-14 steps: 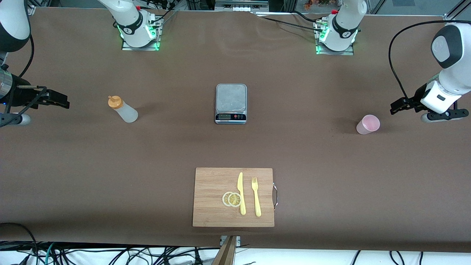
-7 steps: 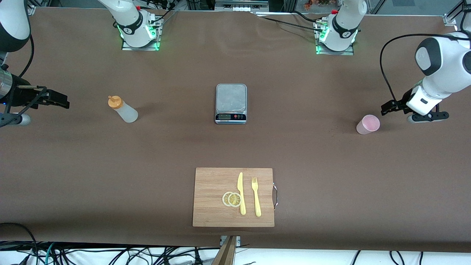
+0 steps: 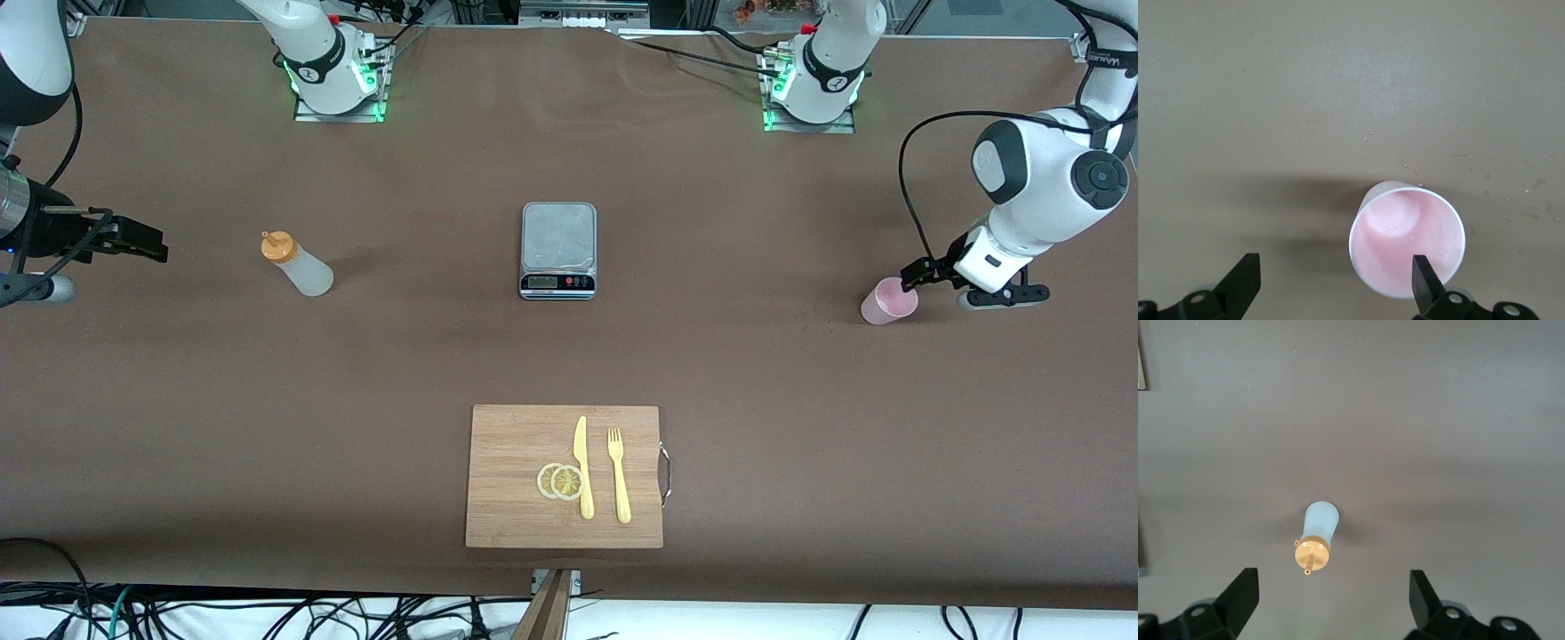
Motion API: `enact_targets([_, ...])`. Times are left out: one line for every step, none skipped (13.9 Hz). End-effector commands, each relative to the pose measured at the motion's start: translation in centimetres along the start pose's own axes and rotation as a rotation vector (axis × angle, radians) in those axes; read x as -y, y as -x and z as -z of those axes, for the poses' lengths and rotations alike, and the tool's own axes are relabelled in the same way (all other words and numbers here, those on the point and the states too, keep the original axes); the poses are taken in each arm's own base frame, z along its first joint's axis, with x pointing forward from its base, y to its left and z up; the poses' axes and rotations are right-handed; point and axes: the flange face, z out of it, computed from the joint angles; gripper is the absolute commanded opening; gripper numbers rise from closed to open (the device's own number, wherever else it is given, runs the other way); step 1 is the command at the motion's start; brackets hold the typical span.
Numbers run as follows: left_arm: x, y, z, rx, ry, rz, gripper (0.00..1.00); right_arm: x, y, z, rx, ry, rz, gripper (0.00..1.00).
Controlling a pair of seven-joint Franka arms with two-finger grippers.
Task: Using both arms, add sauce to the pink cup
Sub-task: 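Close the left gripper around the pink cup and lift it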
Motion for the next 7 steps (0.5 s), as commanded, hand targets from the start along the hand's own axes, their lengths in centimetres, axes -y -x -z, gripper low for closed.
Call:
enact_targets([0.2,-0.2,-1.9,-0.015,0.000,-0.031,1.00,-0.3,0.1,0.4,-0.008,-0.011,0.012,1.00])
enact_targets([0.2,-0.1,-2.4,-0.020,0.000,-0.034,1.00,-0.3,0.1,0.4,-0.008,-0.011,0.011,1.00])
enact_targets([0.2,0.1,-2.7,-0.024,-0.001,-0.036,1.00,-0.3,0.1,0.3,-0.006,-0.011,0.012,1.00])
enact_targets([0.2,0.3,-3.3,-0.020,0.000,-0.051,1.00,-0.3,0.1,0.4,-0.008,-0.011,0.011,1.00])
enact_targets([0.2,0.4,-3.6,-0.022,0.001,-0.063,1.00,-0.3,0.1,0.4,-0.008,-0.011,0.011,1.00])
enact_targets([0.1,0.6,-4.0,-0.016,0.002,-0.070,1.00,-0.2,0.1,0.4,-0.008,-0.011,0.011,1.00])
enact_targets([0.2,0.6,-4.2,-0.013,0.003,-0.068,0.98,-0.3,0.1,0.4,-0.006,-0.011,0.008,1.00])
